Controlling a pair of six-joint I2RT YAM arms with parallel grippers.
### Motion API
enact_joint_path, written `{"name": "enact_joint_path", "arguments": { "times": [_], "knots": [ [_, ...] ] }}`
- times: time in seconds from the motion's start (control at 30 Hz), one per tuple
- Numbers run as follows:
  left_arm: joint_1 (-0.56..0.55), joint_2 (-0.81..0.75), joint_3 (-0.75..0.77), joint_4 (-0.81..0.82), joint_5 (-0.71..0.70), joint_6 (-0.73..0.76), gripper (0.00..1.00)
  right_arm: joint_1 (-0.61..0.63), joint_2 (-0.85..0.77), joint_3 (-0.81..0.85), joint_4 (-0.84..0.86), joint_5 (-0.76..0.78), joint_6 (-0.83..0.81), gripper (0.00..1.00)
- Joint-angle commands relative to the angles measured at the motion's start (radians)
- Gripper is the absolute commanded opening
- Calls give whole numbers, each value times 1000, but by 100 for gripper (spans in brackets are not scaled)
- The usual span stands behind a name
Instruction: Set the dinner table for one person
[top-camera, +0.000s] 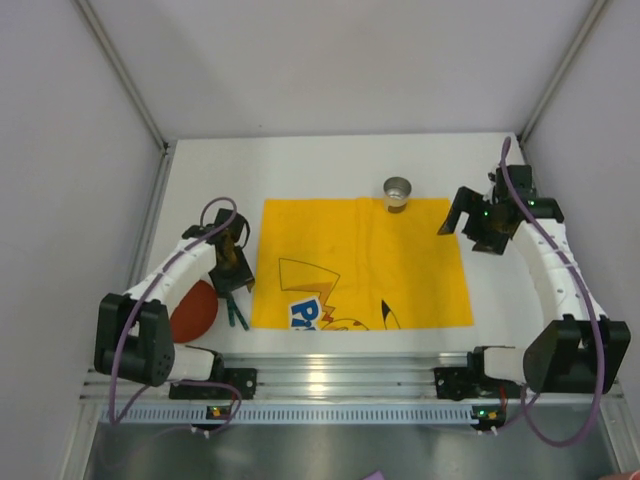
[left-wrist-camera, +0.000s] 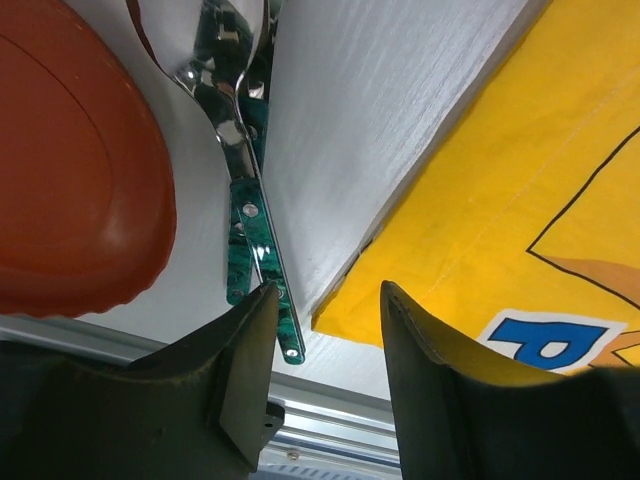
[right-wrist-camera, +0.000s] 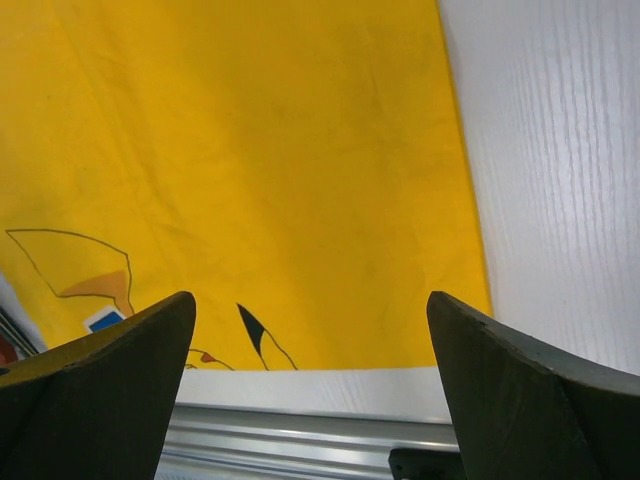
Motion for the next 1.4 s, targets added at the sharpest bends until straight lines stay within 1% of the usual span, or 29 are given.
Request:
{"name": "enact_joint_path", "arguments": {
  "times": [0.0,0.03,0.2,0.33,0.37,0.43,0.53,0.63,0.7,0.87,0.93,1.07,1.17,1.2,1.27,1.3,1.33,1.37],
  "knots": [
    [-46,20,-14,22,-43,-74,51,10,56,125,36,-28,-9,100],
    [-49,20,-12,19,-58,-83,51,40,67,157,36,-28,-8,100],
    [-58,8,-26,7,-80,-120,49,45,186,278,23,-38,0,100],
    [-58,3,-20,-19,-89,-140,48,53,268,419,-7,-38,3,100],
    [-60,2,-15,-33,-90,-152,49,55,292,436,-16,-37,3,100],
    [-61,-23,-12,-64,-100,-160,54,62,305,463,-27,-31,3,100],
    [-61,-34,-23,-66,-124,-170,57,67,303,438,-24,-26,11,100],
    [-61,34,-46,-34,-123,-198,54,68,291,402,-17,-32,18,100],
    [-63,75,-53,-29,-114,-209,53,70,288,394,-17,-37,20,100],
    [-61,81,-40,-24,-133,-226,54,70,286,406,-27,-20,15,100],
    [-61,113,-43,-26,-133,-227,54,68,288,409,-33,-12,12,100],
    [-60,146,-72,0,-123,-229,51,67,288,404,-41,3,6,100],
    [-60,158,-87,19,-107,-224,48,62,289,395,-43,8,3,100],
    [-60,163,-102,46,-100,-220,42,62,289,391,-43,11,2,100],
    [-60,173,-127,60,-98,-213,35,64,297,385,-43,11,1,100],
    [-60,178,-133,74,-101,-209,29,64,299,385,-43,8,2,100],
    [-60,178,-138,75,-107,-207,16,62,302,385,-43,8,2,100],
    [-60,169,-138,74,-115,-206,8,64,303,386,-43,6,2,100]
  ]
}}
